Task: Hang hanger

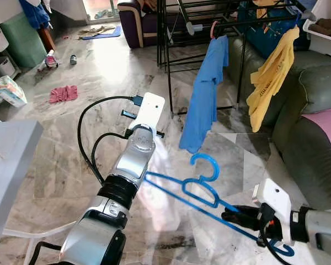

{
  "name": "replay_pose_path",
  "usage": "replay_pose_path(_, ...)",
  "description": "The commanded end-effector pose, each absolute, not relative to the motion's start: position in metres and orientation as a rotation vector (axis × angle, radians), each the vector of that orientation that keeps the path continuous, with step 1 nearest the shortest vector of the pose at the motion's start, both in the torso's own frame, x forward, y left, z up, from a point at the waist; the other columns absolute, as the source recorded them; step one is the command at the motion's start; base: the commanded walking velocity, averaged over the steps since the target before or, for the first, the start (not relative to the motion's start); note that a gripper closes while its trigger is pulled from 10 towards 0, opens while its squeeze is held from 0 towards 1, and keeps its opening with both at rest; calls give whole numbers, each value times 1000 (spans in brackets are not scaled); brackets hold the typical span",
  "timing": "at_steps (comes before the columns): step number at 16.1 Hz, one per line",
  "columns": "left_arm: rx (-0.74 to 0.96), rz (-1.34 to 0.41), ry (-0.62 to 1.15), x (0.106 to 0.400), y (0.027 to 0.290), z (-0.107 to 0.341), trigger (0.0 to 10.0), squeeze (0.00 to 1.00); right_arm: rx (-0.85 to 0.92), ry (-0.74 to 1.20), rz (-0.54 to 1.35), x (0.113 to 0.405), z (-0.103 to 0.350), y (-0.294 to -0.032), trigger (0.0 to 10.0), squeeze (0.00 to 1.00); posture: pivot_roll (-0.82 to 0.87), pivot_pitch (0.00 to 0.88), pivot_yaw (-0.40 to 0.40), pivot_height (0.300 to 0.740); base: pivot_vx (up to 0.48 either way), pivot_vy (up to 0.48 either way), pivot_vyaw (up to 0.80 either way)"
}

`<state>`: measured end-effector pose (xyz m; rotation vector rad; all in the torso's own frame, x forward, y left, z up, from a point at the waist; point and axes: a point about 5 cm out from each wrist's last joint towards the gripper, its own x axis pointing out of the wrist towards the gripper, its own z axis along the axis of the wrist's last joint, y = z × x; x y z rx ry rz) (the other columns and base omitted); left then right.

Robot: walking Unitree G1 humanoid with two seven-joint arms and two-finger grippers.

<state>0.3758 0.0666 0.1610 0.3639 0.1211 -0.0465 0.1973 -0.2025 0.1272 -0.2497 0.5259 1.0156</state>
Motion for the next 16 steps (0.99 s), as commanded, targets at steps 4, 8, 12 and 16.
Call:
replay_pose_path(4,376,-46,53,377,68,187,10000,0,-288,546,982,194,118,-196,10000,0,-88,56,101,740,0,0,0)
replay_pose_path(8,382,-27,55,371,82,190,10000,0,-382,529,869,208,108,-203,10000,0,-70,57,100,740,0,0,0)
replay_pose_path(12,388,-44,46,367,80,189,10000,0,-402,499,794,221,107,-208,10000,0,-66,54,95,740,0,0,0)
replay_pose_path(16,413,-75,54,361,75,188,10000,0,-371,485,786,224,100,-204,10000,0,-65,50,98,740,0,0,0)
